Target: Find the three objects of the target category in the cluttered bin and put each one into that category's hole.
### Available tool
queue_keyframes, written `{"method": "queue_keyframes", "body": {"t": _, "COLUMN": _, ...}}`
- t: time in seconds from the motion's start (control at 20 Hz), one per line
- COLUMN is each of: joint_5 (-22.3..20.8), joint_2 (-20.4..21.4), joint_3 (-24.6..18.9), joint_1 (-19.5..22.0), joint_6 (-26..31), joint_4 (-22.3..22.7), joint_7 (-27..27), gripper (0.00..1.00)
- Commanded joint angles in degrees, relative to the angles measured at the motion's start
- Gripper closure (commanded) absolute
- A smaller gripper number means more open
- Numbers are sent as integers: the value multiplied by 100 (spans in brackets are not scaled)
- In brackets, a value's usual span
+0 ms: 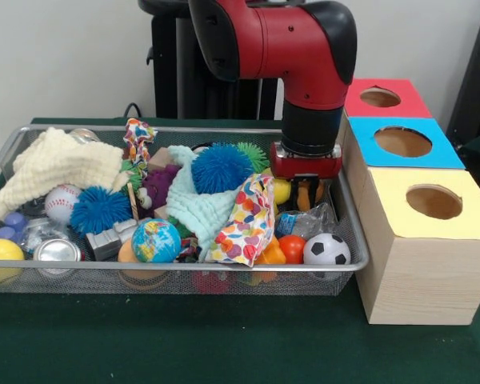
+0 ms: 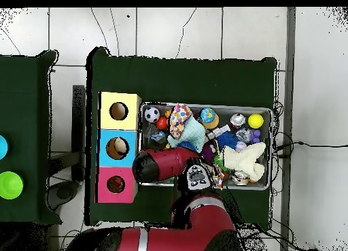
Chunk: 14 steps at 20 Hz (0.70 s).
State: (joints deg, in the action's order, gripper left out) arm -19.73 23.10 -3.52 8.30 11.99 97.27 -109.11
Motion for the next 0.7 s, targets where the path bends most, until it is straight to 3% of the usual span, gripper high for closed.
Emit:
{"method": "queue_keyframes", "body": {"t": 0.05, "joint_5": 284, "joint_2": -361, "joint_3": -551, "joint_1": -70, "joint_6": 790, "joint_4": -315, "joint_7": -318, "gripper": 100}}
{"method": "queue_keyframes", "body": {"t": 0.7, "joint_5": 702, "joint_2": 251, "joint_3": -693, "joint_1": -184, "joint_6": 1461, "joint_4": 9, "joint_7": -390, "gripper": 100}}
